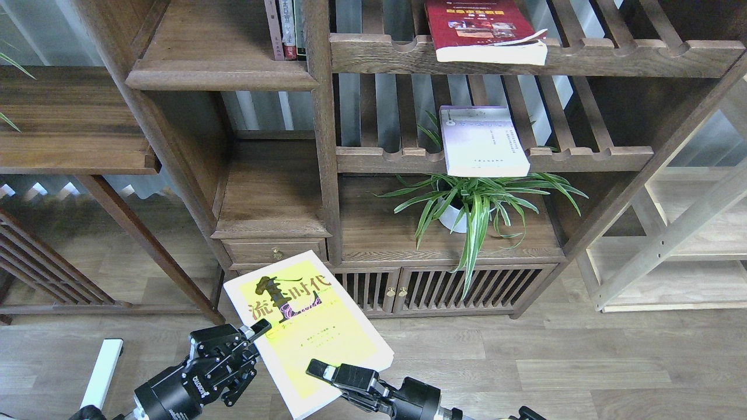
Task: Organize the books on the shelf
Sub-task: 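Grasp the book with the left gripper and release the right gripper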
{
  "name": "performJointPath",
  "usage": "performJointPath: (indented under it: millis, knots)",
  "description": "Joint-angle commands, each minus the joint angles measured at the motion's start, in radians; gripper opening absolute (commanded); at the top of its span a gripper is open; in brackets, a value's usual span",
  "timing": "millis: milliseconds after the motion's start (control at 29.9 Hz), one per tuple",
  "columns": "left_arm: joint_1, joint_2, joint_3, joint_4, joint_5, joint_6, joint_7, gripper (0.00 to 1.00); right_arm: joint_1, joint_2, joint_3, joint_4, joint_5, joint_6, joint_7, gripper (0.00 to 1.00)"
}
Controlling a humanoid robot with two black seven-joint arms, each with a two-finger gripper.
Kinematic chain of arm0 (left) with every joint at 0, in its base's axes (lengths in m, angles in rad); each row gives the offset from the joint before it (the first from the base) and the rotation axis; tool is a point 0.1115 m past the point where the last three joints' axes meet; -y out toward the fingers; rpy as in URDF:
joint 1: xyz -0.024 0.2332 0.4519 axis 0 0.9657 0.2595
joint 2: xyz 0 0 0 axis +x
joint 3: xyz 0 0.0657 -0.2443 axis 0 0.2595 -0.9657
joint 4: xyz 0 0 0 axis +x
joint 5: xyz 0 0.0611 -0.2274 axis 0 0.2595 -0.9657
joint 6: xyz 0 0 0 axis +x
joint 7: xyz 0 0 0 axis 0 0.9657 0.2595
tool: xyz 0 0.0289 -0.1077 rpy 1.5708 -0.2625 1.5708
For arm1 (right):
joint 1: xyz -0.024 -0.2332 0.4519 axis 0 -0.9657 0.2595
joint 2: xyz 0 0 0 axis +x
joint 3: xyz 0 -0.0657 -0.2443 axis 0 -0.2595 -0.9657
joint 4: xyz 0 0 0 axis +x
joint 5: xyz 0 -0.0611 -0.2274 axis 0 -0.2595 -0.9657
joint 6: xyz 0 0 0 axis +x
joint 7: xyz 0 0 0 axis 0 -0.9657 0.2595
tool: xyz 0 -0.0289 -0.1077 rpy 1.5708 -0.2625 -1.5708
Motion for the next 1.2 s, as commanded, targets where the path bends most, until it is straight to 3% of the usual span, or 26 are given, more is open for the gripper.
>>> performJointPath:
  millis: [0, 401, 1170]
  knots:
    - [-0.007, 0.008, 0.001, 0.0, -0.004, 0.0, 0.0, 0.26, 0.0, 0.0, -0.007, 0.0, 0.0, 0.0, -0.002, 0.17]
    - [-0.037, 0.044, 0.095, 0.0, 0.02, 0.0, 0.0, 0.33, 0.0, 0.0, -0.007, 0.0, 0.0, 0.0, -0.005, 0.16]
    - [-0.042, 0.076, 0.135, 0.0, -0.024, 0.0, 0.0, 0.22, -0.015, 0.0, -0.029, 0.014, 0.004, 0.0, -0.015, 0.16]
